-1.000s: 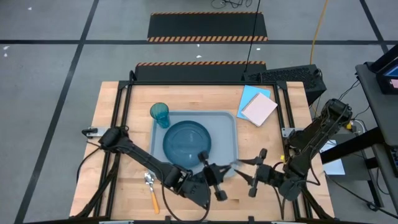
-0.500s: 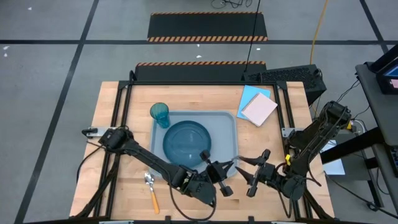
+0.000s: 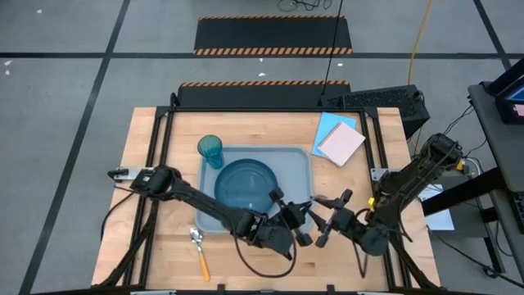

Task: Pick and place plate/cup/fork/spoon on tray
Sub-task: Put the orange fork to the right of the blue plate on the gray serving tray

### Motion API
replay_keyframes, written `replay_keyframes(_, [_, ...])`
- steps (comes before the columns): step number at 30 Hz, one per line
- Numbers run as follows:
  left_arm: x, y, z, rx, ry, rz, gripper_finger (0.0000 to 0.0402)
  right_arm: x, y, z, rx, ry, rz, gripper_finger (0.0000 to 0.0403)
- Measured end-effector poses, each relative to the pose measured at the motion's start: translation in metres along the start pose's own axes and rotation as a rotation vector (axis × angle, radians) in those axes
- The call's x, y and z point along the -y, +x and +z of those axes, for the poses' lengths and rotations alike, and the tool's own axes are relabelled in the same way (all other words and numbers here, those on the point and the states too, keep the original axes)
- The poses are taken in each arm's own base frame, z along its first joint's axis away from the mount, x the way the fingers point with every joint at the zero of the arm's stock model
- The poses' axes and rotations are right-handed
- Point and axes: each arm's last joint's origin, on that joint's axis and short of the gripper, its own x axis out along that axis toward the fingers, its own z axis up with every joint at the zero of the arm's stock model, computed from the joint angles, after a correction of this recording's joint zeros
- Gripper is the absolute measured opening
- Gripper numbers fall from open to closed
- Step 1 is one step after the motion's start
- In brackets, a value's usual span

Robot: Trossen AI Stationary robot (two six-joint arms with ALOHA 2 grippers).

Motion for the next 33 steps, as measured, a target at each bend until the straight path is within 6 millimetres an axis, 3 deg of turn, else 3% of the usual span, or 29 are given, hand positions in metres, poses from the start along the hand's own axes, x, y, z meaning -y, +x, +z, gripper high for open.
replay_keyframes(16, [-0.008,0.008,0.001,-0.003,0.054,0.054,0.0017,0.005,0.016,-0.001,-0.007,-0.141,-0.061,0.0015])
replay_keyframes(20, [-0.007,0.008,0.001,-0.006,0.049,0.032,0.0019,0.005,0.016,0.0,-0.007,-0.142,-0.053,0.001])
replay_keyframes(28, [-0.002,0.002,-0.003,-0.026,0.031,-0.006,0.0102,0.005,0.015,0.001,-0.007,-0.142,-0.035,0.0006])
replay_keyframes(33, [0.0,-0.018,0.005,-0.04,0.036,-0.056,0.0166,0.005,0.015,0.002,-0.006,-0.136,-0.026,0.0004])
